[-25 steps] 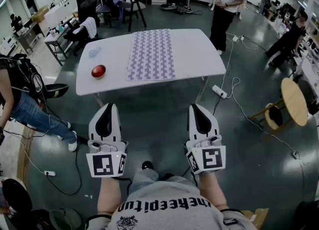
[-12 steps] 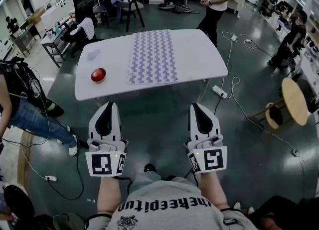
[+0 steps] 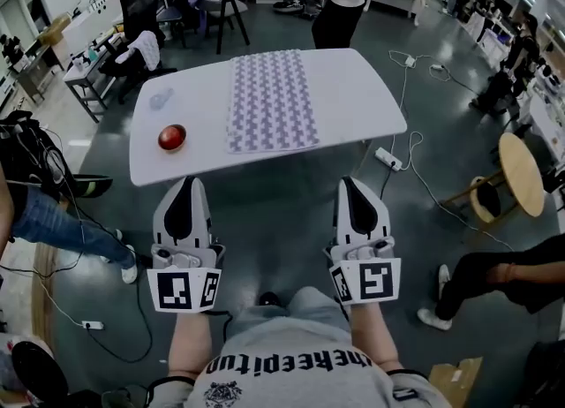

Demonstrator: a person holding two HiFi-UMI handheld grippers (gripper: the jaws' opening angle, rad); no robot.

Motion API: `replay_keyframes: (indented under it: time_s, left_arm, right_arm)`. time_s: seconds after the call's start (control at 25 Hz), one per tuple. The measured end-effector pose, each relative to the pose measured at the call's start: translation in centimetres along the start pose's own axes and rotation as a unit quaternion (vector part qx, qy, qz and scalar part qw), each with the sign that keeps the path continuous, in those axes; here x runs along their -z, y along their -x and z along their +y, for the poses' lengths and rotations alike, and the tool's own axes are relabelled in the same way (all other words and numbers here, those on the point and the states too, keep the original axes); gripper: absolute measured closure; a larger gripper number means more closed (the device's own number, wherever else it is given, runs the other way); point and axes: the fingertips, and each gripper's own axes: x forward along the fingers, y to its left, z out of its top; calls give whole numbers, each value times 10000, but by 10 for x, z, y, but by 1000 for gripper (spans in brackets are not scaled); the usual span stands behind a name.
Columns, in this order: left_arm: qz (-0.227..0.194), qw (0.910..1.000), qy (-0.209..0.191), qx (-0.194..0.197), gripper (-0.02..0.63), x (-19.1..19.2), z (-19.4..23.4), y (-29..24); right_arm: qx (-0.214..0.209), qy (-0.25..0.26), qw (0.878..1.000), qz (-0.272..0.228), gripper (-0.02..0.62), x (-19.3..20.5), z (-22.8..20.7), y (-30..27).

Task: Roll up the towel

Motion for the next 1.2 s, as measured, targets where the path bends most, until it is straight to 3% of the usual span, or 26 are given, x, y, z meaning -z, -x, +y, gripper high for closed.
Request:
replay_keyframes:
  time_s: [0.12,0.52,1.2]
  left_arm:
    - [-16,9998,-173,-61,601,17,1,-6]
    - [5,9998,-208,-17,601,52,10,-45]
    - [-200,9978,-504,-382,601,90,47,-214]
  right_arm:
    - [13,45,10000,69,594,15,-3,-5]
    - [48,42,9998,209,594,52,-21,-45]
    - [-340,0,9993,-161,594,76,-97,-224]
